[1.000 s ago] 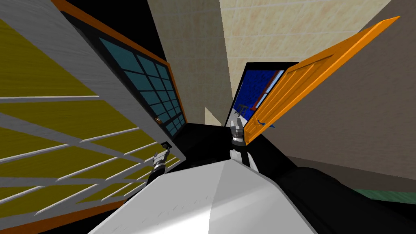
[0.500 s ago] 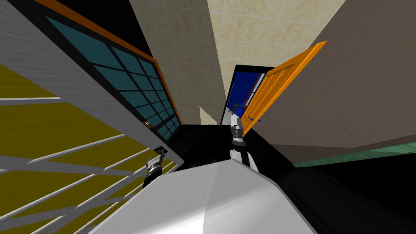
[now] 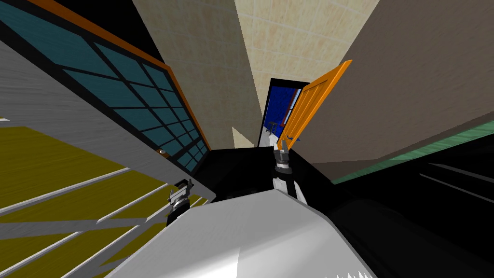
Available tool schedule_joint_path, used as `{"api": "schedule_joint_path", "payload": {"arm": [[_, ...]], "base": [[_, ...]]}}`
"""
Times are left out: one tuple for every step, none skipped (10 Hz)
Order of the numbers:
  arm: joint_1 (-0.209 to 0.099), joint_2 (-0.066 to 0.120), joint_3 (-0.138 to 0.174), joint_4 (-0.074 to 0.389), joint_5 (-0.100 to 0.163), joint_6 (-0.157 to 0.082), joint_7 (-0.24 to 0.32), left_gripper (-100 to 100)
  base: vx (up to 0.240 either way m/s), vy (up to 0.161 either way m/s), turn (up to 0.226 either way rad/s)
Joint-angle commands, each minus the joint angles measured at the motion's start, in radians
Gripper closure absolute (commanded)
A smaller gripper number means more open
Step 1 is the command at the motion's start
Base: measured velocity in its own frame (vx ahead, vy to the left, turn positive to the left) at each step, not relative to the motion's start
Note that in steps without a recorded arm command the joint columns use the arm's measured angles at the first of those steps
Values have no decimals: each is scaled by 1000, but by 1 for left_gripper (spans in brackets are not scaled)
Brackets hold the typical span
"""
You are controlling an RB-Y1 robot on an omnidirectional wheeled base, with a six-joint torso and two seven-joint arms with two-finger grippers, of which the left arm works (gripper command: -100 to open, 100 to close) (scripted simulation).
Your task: Pull the door open
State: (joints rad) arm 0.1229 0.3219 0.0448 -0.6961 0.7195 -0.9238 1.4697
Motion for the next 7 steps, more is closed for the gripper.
{"api": "schedule_joint_path", "payload": {"arm": [[-1,0,-2,0,-1,0,2,100],[-1,0,-2,0,-1,0,2,100],[-1,0,-2,0,-1,0,2,100],[-1,0,-2,0,-1,0,2,100],[-1,0,-2,0,-1,0,2,100],[-1,0,-2,0,-1,0,2,100],[1,4,-14,-6,-9,1,9,100]], "base": [[0,-2,50],[7,-13,-12],[5,-2,9],[0,0,0],[0,0,0],[0,0,0],[-87,-5,-38]]}}
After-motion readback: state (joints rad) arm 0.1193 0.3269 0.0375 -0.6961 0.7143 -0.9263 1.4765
